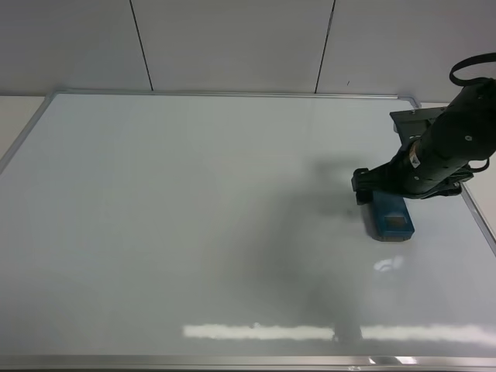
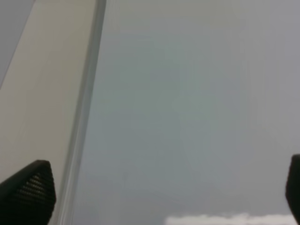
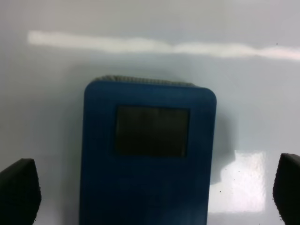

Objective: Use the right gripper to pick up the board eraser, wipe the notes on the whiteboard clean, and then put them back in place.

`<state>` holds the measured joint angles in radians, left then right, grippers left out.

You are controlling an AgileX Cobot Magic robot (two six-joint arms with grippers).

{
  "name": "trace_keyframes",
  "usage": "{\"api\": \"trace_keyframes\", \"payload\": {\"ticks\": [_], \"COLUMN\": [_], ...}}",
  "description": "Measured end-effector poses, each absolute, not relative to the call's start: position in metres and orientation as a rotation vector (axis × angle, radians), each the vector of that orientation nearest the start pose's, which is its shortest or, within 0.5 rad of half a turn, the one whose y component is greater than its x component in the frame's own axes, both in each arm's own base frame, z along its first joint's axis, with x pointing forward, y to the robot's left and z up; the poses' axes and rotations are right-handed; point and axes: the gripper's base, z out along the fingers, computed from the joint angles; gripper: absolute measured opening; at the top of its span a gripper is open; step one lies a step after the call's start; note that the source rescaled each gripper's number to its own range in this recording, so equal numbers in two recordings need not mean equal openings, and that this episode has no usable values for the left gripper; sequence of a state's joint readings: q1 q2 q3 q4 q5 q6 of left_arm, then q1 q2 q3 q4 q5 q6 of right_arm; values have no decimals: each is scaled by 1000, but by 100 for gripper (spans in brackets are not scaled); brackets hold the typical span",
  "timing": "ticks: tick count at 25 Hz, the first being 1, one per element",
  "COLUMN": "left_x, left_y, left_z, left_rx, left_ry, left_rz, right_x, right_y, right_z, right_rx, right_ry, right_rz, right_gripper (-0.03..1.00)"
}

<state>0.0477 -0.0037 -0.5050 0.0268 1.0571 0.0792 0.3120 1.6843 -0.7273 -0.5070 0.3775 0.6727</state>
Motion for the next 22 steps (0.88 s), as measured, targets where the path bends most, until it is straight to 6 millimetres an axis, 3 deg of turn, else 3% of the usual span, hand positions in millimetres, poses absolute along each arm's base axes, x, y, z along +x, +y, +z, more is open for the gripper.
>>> {"api": "trace_keyframes", "payload": {"ticks": [5, 11, 17, 22], "left_x": [-6, -6, -6, -6], "left_y": [2, 2, 2, 2], "left_z": [279, 279, 279, 279], "left_rx": [31, 31, 31, 31], "left_ry": [2033, 2033, 2033, 2033], "left_rz": [112, 112, 112, 112], "right_x": [266, 249, 217, 176], "right_y": [67, 32, -1, -12], "right_z": [180, 230, 273, 308], "right_rx": [-84, 23, 99, 137], "right_ry": [2617, 2502, 2406, 2288], "right_rz": [-47, -37, -84, -107], "right_gripper": [100, 100, 100, 100]}}
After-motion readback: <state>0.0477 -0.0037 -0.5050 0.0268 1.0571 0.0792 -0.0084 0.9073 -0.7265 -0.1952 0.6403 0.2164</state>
